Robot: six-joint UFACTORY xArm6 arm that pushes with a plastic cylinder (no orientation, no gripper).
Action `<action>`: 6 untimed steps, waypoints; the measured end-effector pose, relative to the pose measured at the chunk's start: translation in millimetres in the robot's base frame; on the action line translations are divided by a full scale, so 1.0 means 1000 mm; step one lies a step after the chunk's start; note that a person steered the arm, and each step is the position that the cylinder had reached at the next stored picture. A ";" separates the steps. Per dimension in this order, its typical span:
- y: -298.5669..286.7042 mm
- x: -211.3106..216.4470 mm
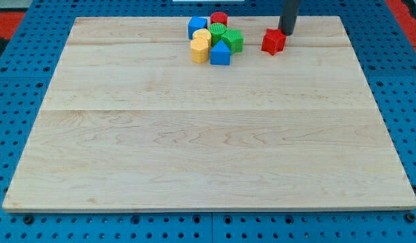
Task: Move the red star closer to the blue triangle
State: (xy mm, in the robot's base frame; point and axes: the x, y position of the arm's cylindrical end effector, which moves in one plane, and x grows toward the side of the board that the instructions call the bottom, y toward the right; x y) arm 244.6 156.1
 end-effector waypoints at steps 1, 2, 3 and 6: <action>-0.003 0.018; -0.023 0.030; -0.052 0.046; -0.110 0.068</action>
